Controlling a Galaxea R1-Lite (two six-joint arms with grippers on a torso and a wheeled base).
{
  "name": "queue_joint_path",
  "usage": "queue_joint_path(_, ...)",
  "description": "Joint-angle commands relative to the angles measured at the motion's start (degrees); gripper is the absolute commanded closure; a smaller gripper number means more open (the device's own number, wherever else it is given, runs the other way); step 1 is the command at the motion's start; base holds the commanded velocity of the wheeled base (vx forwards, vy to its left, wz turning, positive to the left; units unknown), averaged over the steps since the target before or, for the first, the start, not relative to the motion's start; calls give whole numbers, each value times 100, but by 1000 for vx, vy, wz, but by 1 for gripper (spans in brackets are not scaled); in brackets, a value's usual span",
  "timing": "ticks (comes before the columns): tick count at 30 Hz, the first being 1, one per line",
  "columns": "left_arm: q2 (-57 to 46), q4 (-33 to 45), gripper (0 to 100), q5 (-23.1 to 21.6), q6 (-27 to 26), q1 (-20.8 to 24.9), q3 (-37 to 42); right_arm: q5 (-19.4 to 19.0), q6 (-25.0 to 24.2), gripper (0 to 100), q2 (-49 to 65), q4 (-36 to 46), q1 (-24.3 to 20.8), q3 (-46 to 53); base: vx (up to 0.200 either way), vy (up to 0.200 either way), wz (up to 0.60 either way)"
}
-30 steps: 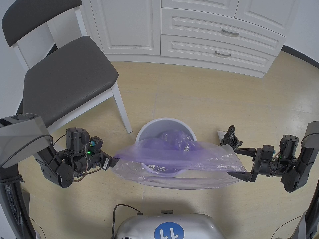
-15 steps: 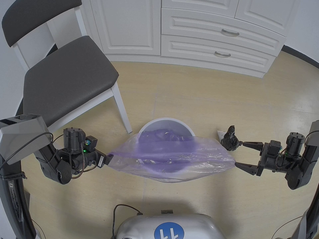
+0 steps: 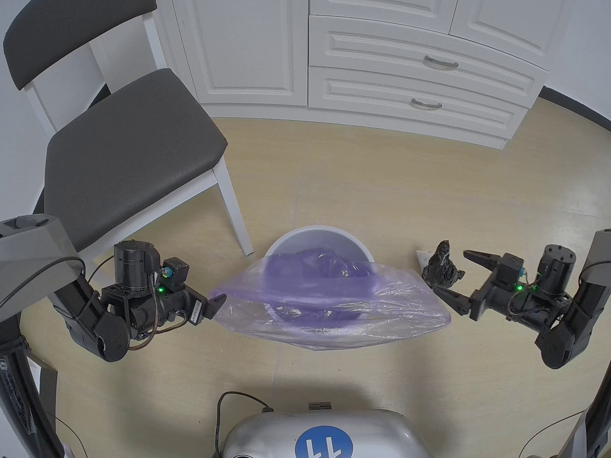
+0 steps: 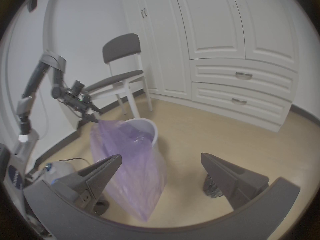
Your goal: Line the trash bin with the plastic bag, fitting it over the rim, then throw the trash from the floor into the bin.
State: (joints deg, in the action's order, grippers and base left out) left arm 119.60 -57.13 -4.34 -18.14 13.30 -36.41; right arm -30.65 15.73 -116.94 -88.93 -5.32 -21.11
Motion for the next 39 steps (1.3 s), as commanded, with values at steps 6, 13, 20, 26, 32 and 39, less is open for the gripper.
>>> queue_joint_path(6,-666,-18,0,-85,-5,296,354,3759,1082,0,1165,3250,-2703,-2186,0,0,0)
queue_joint_path(13,-781,-396,0,-287,-41,366,635,5077,1108,0,858,4876,-3309,-3434,0,0,0)
queue_joint_path(20,-868,-958,0,-366,-41,340,838,5077,2497,0,787,5606,-3696,-3593,0,0,0)
queue_joint_path(26,-930,-967,0,-366,-41,322,855,5077,3112,0,585,5457,-3722,-3171,0,0,0)
queue_joint_path(32,-956,-967,0,-366,-41,340,873,5077,3253,0,480,5272,-3758,-2898,0,0,0)
queue_joint_path(39,-965,-967,0,-366,-41,331,873,5069,3481,0,5,4683,-3758,-2819,0,0,0)
